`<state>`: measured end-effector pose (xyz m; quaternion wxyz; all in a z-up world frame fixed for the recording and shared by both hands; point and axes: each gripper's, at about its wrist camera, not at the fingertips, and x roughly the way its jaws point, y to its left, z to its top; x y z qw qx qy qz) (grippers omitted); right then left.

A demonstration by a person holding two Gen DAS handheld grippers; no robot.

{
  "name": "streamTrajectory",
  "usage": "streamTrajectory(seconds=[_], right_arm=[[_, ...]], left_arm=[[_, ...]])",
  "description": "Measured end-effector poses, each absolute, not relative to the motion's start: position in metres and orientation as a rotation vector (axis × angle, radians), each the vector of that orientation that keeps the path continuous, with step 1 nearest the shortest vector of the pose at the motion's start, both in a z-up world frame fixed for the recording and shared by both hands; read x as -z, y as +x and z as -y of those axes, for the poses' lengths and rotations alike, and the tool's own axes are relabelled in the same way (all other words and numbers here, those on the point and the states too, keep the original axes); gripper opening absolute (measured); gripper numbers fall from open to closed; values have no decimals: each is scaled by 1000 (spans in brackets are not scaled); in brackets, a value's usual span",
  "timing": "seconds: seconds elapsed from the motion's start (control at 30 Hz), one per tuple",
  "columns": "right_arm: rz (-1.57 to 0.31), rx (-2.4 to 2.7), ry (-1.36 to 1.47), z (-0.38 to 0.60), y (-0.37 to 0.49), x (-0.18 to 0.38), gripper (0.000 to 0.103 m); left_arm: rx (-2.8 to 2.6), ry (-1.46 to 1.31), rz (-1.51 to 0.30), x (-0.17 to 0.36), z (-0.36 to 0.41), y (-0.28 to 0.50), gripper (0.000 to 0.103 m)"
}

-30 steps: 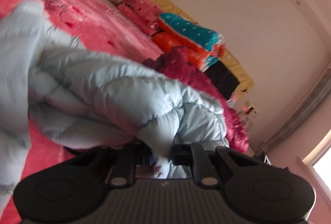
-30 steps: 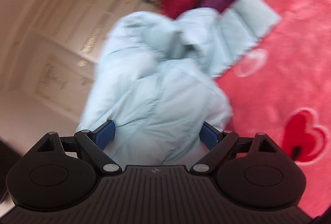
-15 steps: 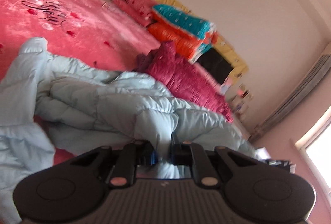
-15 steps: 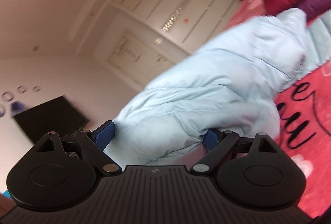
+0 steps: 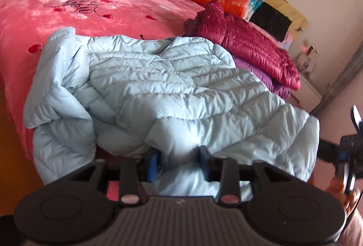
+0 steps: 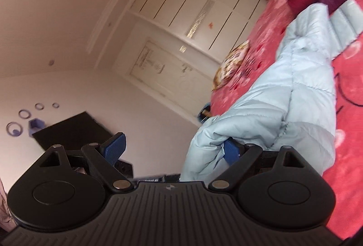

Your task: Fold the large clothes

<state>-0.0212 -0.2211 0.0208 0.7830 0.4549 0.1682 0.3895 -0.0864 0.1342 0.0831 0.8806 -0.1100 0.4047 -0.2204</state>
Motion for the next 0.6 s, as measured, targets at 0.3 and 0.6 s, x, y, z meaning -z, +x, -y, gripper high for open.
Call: streamTrajectory(seconds=[0.3, 0.6], right_arm=[[-283, -487, 1078, 255, -39, 3, 103], [-374, -56, 917, 259, -28, 9, 103]], left_arm=[[543, -132, -849, -79, -120, -121, 57], [615, 2, -894, -50, -97, -131, 71]])
